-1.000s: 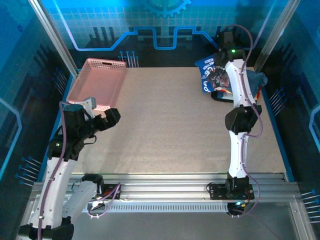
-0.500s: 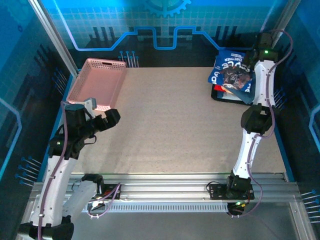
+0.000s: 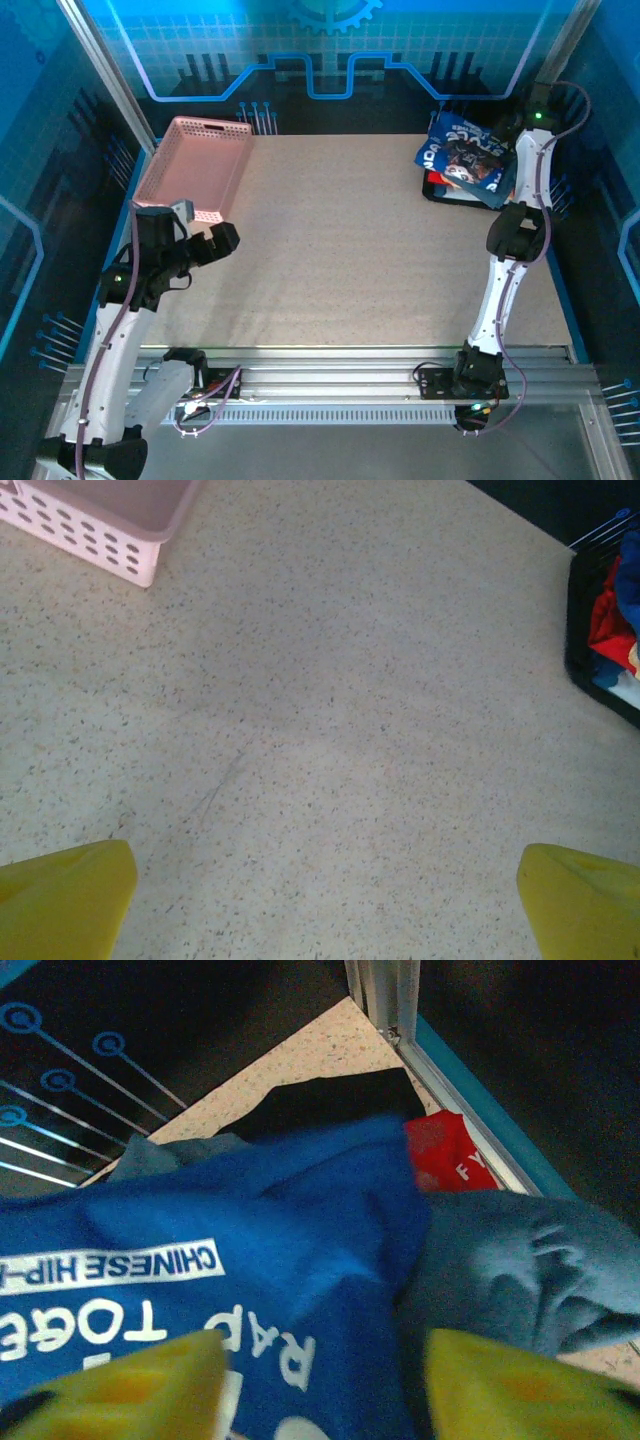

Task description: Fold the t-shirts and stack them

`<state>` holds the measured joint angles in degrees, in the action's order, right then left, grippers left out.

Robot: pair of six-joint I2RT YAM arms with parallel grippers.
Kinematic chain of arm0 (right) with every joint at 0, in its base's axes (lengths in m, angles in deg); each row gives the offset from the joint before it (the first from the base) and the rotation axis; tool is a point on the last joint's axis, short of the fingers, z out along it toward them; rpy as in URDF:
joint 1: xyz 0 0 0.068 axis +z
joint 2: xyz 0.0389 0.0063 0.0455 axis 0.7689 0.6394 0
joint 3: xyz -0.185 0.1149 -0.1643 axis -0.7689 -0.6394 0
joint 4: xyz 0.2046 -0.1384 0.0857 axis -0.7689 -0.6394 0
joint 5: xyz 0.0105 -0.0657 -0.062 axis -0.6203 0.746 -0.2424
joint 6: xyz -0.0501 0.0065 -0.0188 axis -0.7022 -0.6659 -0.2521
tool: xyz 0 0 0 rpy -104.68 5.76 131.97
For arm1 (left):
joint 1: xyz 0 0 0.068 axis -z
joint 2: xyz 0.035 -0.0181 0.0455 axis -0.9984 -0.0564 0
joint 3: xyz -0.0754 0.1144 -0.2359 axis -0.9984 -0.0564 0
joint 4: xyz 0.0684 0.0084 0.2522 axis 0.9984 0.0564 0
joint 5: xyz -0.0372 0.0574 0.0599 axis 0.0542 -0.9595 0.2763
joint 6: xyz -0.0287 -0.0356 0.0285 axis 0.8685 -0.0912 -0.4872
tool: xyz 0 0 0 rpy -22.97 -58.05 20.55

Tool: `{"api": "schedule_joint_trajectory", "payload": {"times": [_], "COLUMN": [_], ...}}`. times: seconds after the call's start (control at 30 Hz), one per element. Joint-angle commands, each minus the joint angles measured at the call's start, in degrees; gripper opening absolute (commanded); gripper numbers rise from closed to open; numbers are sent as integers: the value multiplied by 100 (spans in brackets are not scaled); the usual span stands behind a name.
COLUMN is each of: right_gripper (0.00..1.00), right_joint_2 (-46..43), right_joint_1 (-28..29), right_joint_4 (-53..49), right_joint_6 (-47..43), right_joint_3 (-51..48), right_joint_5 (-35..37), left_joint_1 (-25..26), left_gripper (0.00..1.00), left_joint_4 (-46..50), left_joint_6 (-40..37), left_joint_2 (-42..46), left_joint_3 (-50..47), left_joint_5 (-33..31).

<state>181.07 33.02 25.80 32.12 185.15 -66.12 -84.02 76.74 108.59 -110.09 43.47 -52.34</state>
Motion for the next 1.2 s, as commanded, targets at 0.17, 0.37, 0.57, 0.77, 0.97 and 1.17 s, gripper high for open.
{"api": "schedule_joint_trajectory", "payload": {"times": [0.17, 0.37, 0.57, 0.77, 0.97, 1.17], "right_gripper": [88, 93, 94, 94, 94, 93], "right_joint_2": [-1362, -3137, -4430, -5083, -4773, -3838], "right_joint_1": [-258, -336, -274, 401, 1799, 2378], "right_joint_4": [894, 2007, 2618, 2690, 2163, 1843], "right_joint_6": [327, 289, 276, -262, -2108, -3082], "right_joint_3": [-1812, -4187, -6170, -7002, -6608, -5732], "right_joint_5": [-235, -442, -1003, -1229, -23, 917], "left_joint_1": [-21, -24, -19, -19, -12, -11], "left_gripper": [99, 99, 99, 99, 99, 99], "left_joint_4": [291, 177, -6, -294, -463, -377], "left_joint_6": [-162, -102, -63, 53, 118, 82], "left_joint_2": [52, 221, 338, 351, 422, 520], "left_joint_3": [209, 66, -74, -172, -343, -412], "left_joint_5": [35, 192, 371, 645, 820, 746]}}
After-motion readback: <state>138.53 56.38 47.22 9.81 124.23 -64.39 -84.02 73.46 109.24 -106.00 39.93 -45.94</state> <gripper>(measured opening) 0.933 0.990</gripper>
